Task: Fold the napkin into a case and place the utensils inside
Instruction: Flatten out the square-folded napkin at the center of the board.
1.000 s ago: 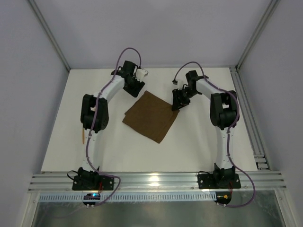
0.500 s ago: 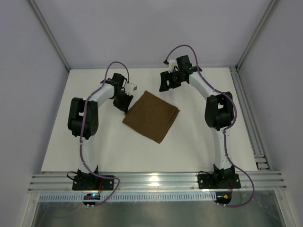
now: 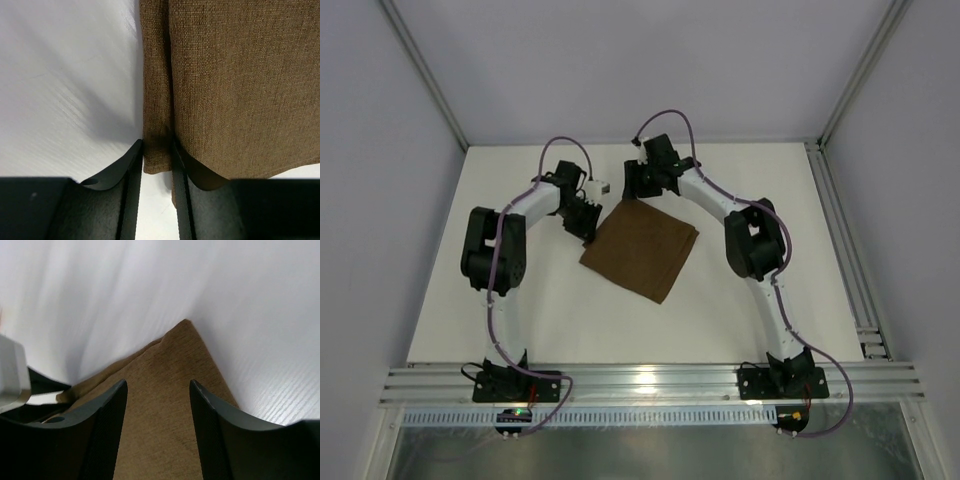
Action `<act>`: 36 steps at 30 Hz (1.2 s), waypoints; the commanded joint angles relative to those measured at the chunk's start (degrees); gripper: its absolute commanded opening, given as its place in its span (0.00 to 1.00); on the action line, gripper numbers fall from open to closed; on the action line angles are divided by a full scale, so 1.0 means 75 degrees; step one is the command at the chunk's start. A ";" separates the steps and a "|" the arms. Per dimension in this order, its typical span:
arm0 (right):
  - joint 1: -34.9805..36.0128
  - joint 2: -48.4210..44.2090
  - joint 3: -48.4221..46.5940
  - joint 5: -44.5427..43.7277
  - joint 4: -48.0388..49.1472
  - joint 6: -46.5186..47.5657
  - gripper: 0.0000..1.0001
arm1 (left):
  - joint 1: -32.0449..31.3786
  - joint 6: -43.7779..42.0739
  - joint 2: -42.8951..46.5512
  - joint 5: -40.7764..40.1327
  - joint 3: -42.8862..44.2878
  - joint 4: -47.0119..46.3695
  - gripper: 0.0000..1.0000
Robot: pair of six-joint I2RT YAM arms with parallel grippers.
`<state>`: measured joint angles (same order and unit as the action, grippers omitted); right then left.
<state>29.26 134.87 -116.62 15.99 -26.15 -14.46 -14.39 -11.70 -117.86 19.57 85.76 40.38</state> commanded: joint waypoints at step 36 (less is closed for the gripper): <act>0.1197 0.0381 0.0643 -0.1780 0.0990 -0.1623 0.20 | -0.0026 0.0401 0.1313 0.0625 -0.1578 -0.0790 0.00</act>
<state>38.09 137.16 -111.20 3.53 -19.77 -24.84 -14.24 -8.97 -110.50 23.83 74.41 35.75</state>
